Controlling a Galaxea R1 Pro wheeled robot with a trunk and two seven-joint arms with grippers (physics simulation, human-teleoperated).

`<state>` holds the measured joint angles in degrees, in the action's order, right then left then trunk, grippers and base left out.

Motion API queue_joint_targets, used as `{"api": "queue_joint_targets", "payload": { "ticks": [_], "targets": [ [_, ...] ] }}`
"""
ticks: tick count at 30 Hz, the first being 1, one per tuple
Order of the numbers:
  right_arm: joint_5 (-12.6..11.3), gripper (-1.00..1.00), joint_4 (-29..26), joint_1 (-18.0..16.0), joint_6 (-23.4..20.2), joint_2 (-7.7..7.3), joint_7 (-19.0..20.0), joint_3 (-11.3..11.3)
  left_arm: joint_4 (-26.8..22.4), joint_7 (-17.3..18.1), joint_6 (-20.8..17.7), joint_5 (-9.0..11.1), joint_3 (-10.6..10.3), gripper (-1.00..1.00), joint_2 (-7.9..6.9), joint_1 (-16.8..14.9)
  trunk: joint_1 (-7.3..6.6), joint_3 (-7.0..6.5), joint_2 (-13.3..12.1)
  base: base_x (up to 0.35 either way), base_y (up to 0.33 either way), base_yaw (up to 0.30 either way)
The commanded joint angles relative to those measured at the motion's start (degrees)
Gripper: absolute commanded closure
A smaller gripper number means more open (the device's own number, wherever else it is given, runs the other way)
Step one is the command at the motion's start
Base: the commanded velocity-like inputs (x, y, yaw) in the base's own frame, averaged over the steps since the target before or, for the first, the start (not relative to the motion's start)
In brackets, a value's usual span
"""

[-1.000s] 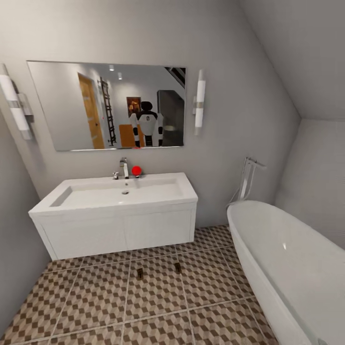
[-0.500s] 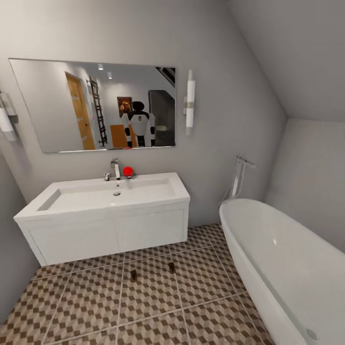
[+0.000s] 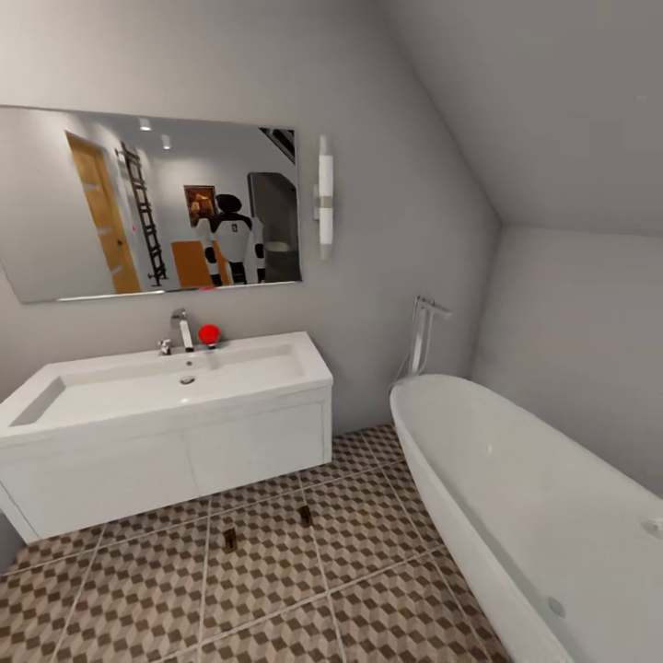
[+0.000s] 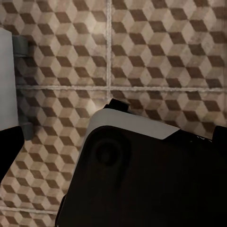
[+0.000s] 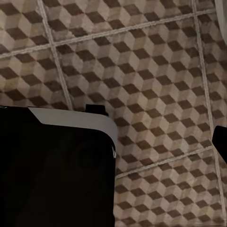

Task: Take the four mousetraps from the cabinet in the bathroom and place them on the bathroom floor. Make sure all four end up on the same floor surface, and ensure that at least two of them are either under or directly next to the same bathroom sink.

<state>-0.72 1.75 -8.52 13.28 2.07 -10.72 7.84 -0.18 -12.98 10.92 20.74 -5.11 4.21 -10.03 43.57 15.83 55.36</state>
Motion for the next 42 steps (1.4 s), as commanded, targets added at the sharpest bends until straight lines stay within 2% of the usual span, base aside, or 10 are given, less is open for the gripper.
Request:
{"api": "queue_joint_targets", "payload": {
  "ticks": [1,42],
  "targets": [
    [-0.07,-1.0,0.19,-0.09,0.25,0.03,-0.26,0.42,0.01,-0.2,0.15,0.44,-0.48,-1.0,0.01,-0.03,0.0,0.07,0.05,0.0,0.0,-0.25],
    [-0.07,-1.0,0.2,-0.09,0.17,-0.05,-0.18,0.42,0.01,-0.2,0.15,0.44,-0.49,-1.0,0.01,-0.02,0.0,0.07,0.05,0.0,0.0,-0.251]
  ]
}}
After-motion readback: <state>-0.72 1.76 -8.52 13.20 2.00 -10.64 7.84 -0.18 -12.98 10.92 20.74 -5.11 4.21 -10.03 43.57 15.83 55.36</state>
